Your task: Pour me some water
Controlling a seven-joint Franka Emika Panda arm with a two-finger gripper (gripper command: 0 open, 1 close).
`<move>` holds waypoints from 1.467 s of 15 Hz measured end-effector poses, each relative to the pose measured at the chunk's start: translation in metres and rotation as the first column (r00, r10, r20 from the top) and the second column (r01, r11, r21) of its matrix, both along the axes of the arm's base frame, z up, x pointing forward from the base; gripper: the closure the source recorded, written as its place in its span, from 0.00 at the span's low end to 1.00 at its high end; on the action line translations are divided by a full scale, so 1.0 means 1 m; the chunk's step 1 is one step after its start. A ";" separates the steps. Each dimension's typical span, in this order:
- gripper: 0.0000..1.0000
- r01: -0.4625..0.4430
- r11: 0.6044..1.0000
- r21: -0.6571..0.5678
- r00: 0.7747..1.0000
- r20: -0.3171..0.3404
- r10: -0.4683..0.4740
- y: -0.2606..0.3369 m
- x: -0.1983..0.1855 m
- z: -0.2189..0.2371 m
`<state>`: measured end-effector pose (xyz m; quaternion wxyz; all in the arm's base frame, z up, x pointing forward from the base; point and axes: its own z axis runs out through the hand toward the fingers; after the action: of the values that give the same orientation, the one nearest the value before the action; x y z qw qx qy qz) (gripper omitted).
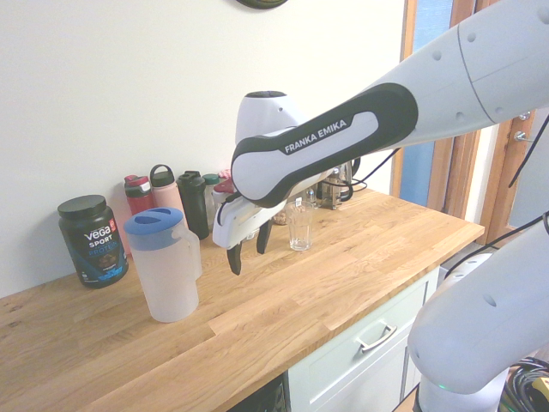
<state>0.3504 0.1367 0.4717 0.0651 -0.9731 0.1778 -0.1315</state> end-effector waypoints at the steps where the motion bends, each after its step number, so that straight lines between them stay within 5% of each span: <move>1: 0.00 -0.021 1.000 0.009 1.000 0.017 0.021 0.011 -0.001 0.005; 10: 0.00 -0.065 0.998 0.026 0.996 0.068 0.063 0.050 0.047 0.009; 11: 1.00 -0.064 0.998 0.025 0.996 0.067 0.062 0.052 0.053 0.008; 22: 1.00 -0.058 0.998 -0.007 0.993 0.100 0.058 0.063 0.088 0.005</move>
<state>0.4387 0.1993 0.4772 0.0758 -0.9701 0.1456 -0.1787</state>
